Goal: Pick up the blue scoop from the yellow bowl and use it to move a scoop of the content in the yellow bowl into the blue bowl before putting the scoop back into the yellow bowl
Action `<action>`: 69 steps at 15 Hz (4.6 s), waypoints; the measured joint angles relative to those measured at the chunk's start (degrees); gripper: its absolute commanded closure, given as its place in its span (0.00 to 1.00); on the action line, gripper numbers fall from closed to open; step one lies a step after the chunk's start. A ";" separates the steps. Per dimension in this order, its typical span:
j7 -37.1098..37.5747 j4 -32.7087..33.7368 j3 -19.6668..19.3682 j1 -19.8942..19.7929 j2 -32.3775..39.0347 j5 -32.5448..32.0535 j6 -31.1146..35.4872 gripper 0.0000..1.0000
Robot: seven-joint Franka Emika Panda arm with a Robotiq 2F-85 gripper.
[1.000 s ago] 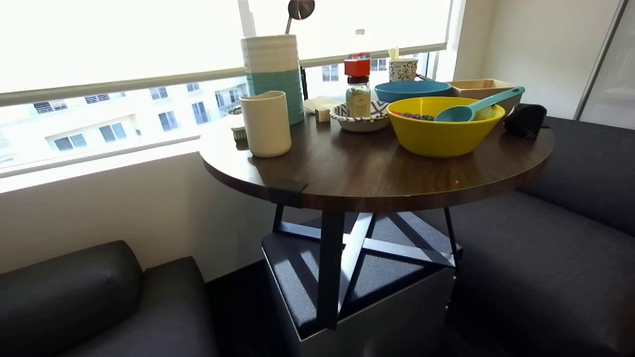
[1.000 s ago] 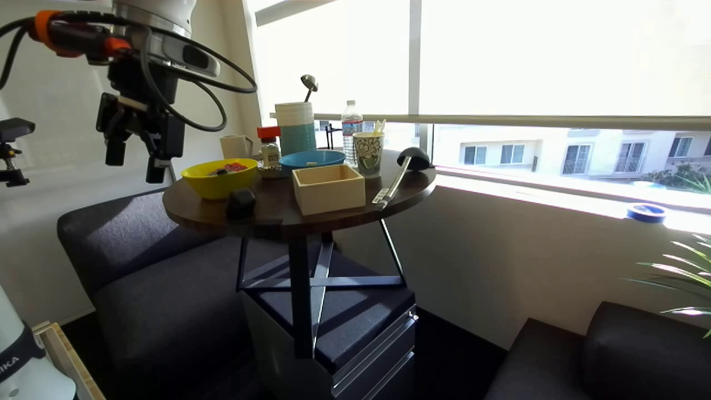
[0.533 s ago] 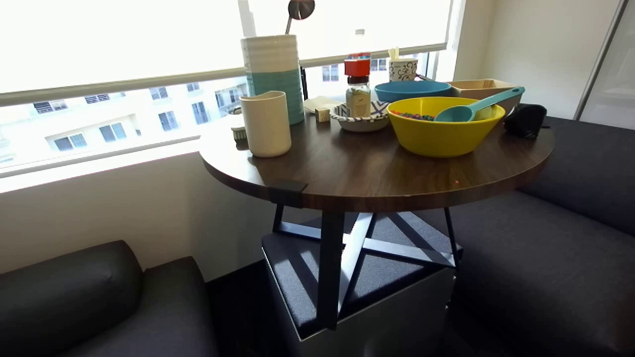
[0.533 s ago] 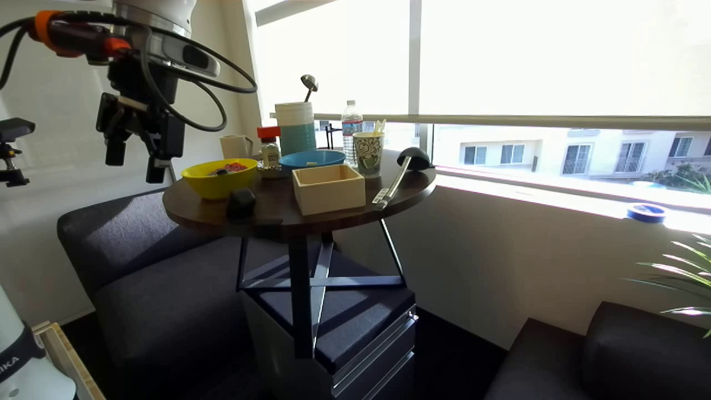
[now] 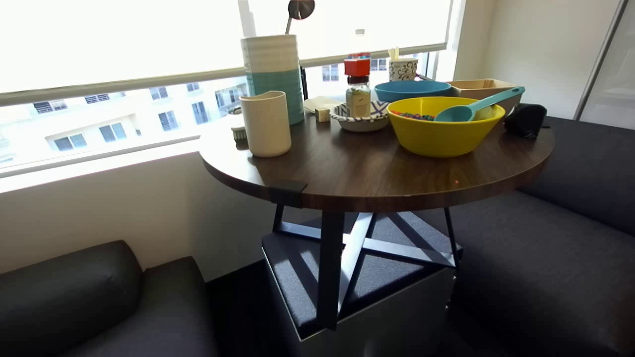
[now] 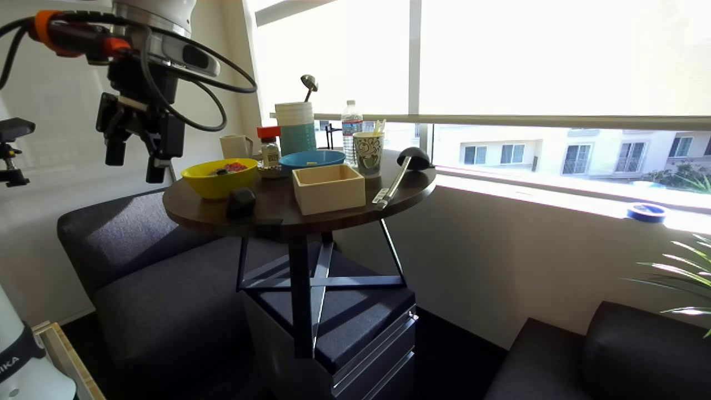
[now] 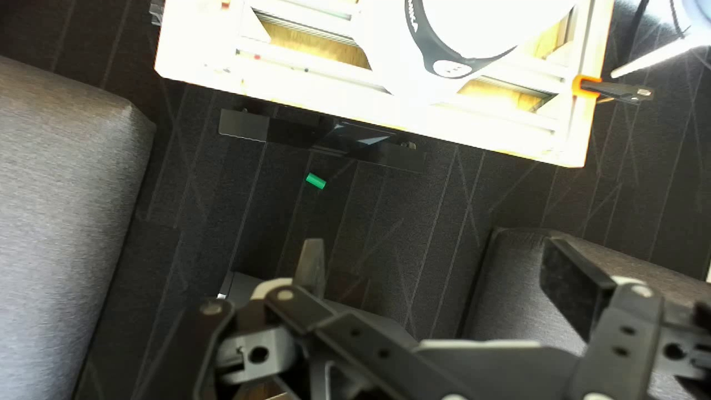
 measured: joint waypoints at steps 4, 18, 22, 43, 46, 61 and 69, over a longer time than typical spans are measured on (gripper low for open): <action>0.00 0.00 0.00 0.00 0.00 0.00 0.00 0.00; 4.89 0.50 10.89 8.72 -3.31 20.62 16.30 0.00; 6.08 0.37 11.98 8.59 -2.91 20.75 17.89 0.00; -10.39 0.48 8.01 9.17 3.69 4.42 26.26 0.00; -14.81 3.40 6.50 11.20 9.28 4.76 26.14 0.00; -32.11 17.10 6.31 7.92 30.82 6.93 14.22 0.33; -35.72 18.99 6.74 6.33 33.47 9.73 9.26 0.90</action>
